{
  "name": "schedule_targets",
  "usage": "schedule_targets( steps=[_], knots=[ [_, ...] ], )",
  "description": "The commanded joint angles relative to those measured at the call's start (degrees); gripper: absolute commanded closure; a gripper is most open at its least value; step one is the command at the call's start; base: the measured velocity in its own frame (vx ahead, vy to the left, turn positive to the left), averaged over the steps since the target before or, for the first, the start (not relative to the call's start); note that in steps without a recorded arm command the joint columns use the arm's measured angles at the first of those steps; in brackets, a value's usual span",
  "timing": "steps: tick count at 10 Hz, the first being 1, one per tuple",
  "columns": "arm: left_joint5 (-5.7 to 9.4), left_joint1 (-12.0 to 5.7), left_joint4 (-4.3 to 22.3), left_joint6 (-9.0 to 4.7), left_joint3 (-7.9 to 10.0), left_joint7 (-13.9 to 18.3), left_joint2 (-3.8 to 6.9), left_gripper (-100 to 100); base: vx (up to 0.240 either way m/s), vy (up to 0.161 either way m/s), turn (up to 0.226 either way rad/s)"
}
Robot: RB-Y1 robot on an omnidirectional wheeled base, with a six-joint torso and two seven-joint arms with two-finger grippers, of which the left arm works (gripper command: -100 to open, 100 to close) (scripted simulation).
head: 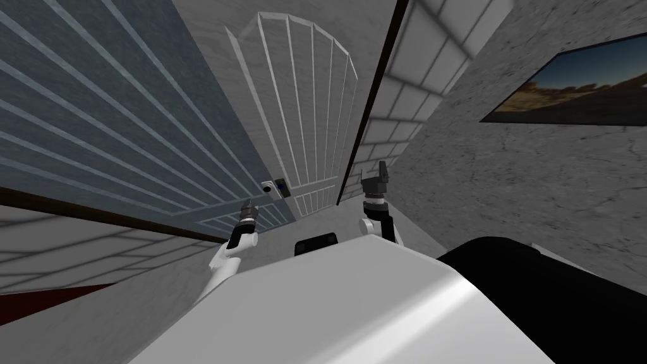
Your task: Pull the door open
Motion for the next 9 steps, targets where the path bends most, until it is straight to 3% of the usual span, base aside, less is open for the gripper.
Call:
schedule_targets(
  steps=[1, 2, 3, 4, 7, 9],
  knots=[
    [-0.06, 0.15, -1.12, 0.0, -1.25, 0.55, -0.11, -100, -0.178, -0.074, -0.093],
    [-0.13, -0.02, -1.66, -0.07, -2.02, 0.77, -0.3, -100, -0.192, -0.101, -0.113],
    [-0.07, 0.06, -1.3, -0.06, -1.52, 0.62, -0.14, -100, -0.086, -0.048, -0.017],
    [0.15, 0.86, -0.54, 0.16, -0.04, 0.54, 0.75, -100, -0.028, 0.032, 0.151],
    [0.51, 1.88, 1.11, 0.5, 2.76, 0.18, 2.22, -100, 0.011, 0.127, 0.17],
    [0.53, 1.53, 1.62, 0.6, 3.33, -0.05, 2.27, -100, 0.156, 0.075, 0.009]
  ],
)
